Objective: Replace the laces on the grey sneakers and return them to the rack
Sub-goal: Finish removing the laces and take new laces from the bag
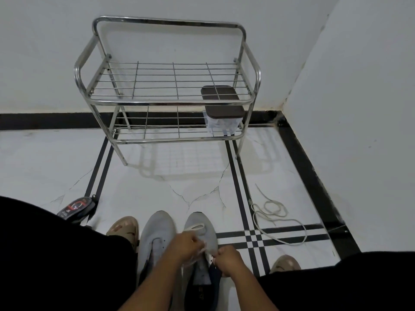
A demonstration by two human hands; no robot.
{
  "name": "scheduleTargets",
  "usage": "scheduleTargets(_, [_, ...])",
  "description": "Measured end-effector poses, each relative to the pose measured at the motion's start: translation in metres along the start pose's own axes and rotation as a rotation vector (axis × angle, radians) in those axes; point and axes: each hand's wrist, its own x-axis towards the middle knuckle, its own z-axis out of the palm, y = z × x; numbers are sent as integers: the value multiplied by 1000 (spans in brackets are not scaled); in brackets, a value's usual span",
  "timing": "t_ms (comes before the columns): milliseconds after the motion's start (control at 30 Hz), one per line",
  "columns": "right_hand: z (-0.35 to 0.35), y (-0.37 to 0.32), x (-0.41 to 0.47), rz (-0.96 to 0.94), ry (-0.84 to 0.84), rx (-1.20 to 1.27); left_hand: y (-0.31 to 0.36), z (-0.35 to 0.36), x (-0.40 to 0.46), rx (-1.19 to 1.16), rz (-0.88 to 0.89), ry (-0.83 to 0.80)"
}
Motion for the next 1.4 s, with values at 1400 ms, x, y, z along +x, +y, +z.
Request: scheduleTargets(1400, [7,-11,-6,-462,288,-504,-10,15,-21,99,-295,81])
